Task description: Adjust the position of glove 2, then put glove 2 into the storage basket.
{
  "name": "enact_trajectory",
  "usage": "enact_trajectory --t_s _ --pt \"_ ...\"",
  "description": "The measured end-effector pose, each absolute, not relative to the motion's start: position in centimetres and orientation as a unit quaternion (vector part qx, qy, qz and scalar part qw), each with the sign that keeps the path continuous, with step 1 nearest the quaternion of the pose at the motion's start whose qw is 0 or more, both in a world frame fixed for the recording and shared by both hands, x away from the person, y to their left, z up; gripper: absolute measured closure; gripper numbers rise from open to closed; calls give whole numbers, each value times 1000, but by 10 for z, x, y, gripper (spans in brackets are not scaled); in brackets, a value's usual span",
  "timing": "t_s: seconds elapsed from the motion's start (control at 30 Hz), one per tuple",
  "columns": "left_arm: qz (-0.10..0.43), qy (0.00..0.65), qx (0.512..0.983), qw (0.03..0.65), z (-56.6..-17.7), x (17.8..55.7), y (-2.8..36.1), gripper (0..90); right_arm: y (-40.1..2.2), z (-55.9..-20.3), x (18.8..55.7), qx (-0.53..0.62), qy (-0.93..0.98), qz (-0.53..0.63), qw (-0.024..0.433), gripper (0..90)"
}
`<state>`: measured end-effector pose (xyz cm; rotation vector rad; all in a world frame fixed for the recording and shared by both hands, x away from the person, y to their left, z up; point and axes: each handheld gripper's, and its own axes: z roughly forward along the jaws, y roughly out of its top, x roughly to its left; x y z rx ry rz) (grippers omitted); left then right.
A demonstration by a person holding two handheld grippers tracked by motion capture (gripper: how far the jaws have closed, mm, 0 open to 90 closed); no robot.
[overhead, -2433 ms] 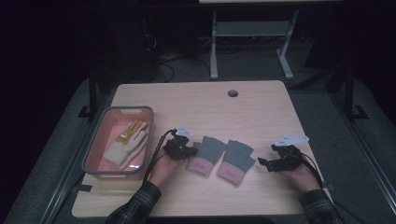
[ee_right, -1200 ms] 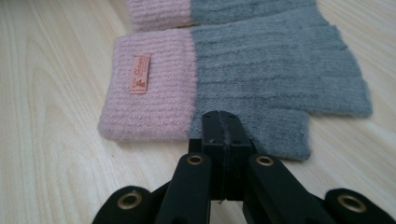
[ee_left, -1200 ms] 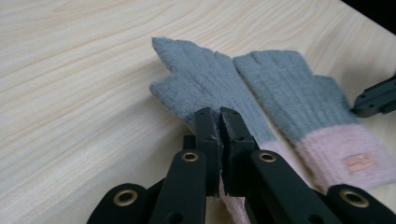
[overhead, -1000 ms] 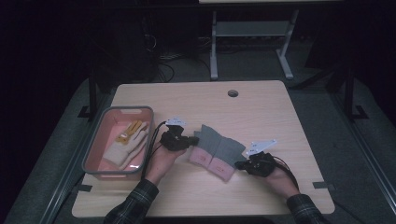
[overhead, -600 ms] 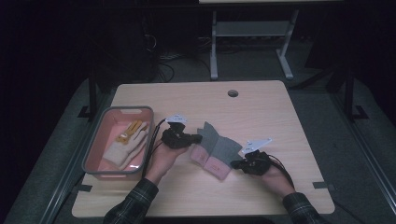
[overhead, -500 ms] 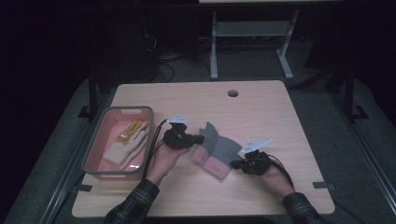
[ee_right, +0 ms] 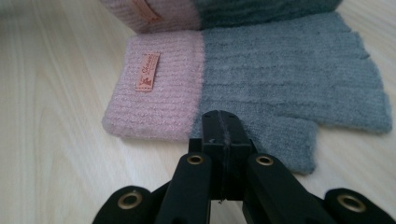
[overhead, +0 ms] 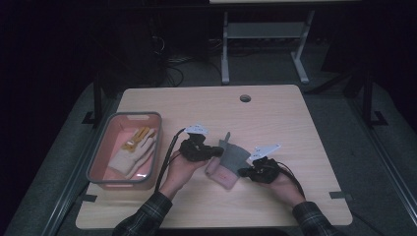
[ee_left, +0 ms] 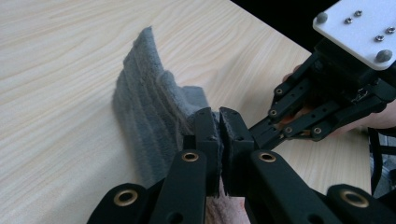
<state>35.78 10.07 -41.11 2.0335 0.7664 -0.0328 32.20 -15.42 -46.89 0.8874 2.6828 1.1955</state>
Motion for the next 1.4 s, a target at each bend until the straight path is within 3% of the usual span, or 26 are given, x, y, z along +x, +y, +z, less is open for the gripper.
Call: enact_trajectory --t_s 0.27,1.0,1.2,1.27,1.37,1.4 --pt "-20 306 838 451 -420 354 93 868 -135 -468 326 280 876 391 42 900" --pt "-31 304 850 430 -438 344 65 862 -135 -469 327 275 877 391 42 900" --pt "-22 302 845 442 -433 343 68 710 -141 -467 324 274 880 384 50 878" --pt "-19 296 844 446 -430 343 70 714 -149 -464 323 280 879 382 58 872" --pt "-4 286 852 438 -427 341 72 856 -172 -460 321 296 869 389 71 829" --pt "2 284 856 432 -427 339 73 856 -172 -460 321 296 869 389 71 829"
